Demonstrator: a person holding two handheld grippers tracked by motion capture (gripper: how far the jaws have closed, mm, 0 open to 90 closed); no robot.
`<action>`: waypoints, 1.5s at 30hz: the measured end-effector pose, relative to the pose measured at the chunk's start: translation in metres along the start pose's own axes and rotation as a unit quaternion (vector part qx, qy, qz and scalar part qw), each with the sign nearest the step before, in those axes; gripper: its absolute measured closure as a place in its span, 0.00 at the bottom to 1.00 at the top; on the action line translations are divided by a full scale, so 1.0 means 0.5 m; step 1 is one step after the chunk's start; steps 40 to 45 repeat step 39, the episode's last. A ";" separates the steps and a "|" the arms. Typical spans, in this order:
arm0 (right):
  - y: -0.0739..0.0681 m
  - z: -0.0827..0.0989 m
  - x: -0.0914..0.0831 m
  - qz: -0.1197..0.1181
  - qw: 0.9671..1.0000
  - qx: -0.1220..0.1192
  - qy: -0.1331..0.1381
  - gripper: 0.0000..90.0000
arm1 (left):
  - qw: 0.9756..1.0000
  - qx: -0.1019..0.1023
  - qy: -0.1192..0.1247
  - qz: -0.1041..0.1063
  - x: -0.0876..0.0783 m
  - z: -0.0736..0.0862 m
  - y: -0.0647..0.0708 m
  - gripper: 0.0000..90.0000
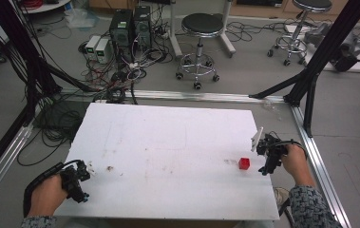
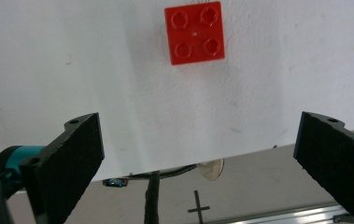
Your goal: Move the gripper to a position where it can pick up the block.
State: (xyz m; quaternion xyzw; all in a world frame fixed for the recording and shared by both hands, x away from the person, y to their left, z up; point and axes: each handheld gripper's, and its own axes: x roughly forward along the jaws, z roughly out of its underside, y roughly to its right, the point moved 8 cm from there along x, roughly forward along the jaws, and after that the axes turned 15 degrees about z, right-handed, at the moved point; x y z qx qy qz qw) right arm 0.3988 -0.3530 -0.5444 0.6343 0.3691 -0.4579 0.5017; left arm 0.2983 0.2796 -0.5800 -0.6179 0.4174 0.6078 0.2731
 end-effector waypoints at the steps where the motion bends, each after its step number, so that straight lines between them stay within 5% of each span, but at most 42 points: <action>1: 0.002 -0.004 0.003 0.001 1.000 -0.006 0.000 0.01 | 1.000 0.000 0.000 0.000 0.000 0.000 0.000 0.24; 24: -0.019 -0.078 0.100 -0.028 0.997 -0.065 -0.002 0.01 | 1.000 -0.002 0.001 -0.006 -0.003 -0.003 0.001 0.24; 45: -0.028 -0.086 0.111 -0.035 0.996 -0.081 -0.014 0.01 | 1.000 -0.005 0.004 -0.003 -0.004 -0.002 0.002 0.24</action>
